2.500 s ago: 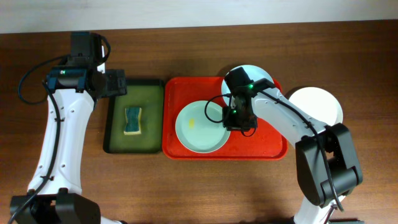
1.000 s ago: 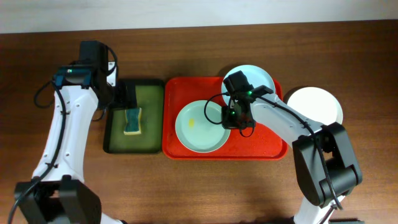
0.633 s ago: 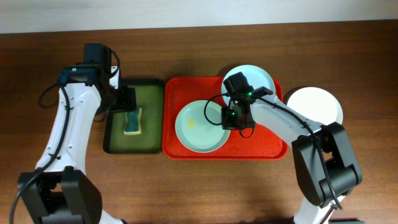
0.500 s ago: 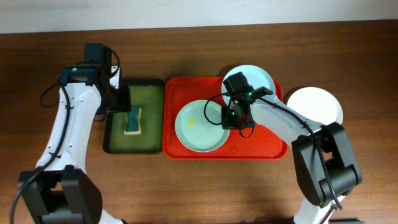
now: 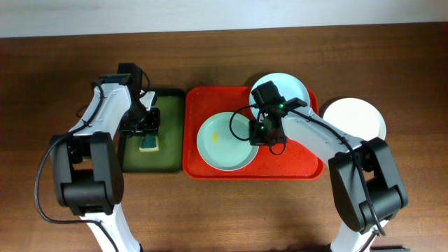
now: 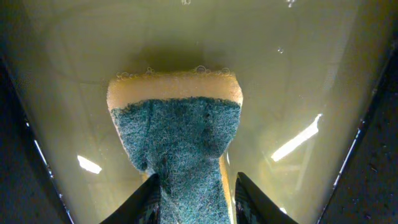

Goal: Clean dirty plates on tray and stack at the side

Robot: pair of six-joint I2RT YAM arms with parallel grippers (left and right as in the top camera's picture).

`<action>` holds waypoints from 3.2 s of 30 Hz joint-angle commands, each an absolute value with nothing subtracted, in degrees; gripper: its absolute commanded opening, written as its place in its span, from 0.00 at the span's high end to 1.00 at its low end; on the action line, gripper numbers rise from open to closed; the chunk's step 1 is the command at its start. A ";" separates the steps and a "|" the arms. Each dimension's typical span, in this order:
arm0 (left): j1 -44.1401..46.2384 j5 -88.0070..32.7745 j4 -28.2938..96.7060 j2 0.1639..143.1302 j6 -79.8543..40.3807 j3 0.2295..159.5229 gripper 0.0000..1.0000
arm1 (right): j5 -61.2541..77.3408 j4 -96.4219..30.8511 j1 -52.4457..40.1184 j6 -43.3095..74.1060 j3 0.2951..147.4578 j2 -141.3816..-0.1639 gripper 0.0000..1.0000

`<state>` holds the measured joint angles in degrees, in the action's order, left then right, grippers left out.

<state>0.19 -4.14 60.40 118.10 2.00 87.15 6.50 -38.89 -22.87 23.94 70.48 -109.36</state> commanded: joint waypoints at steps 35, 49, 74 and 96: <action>-0.16 -12.47 48.07 92.05 7.18 82.43 1.00 | 5.91 -39.62 -23.29 23.97 69.54 -110.10 0.79; -0.19 -15.62 47.40 91.90 8.49 82.43 1.00 | 5.89 -39.64 -23.29 23.97 69.54 -110.10 0.79; 5.26 -5.63 47.16 99.55 -3.90 74.15 1.00 | 11.64 -36.16 -23.29 22.46 69.54 -110.10 0.96; 21.87 -8.82 54.68 115.22 -8.34 87.31 1.00 | 14.59 -35.55 -23.29 18.17 69.54 -110.10 0.96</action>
<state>21.91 -8.16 54.83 113.23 -7.38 86.52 14.09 -35.64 -22.94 18.96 69.84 -109.58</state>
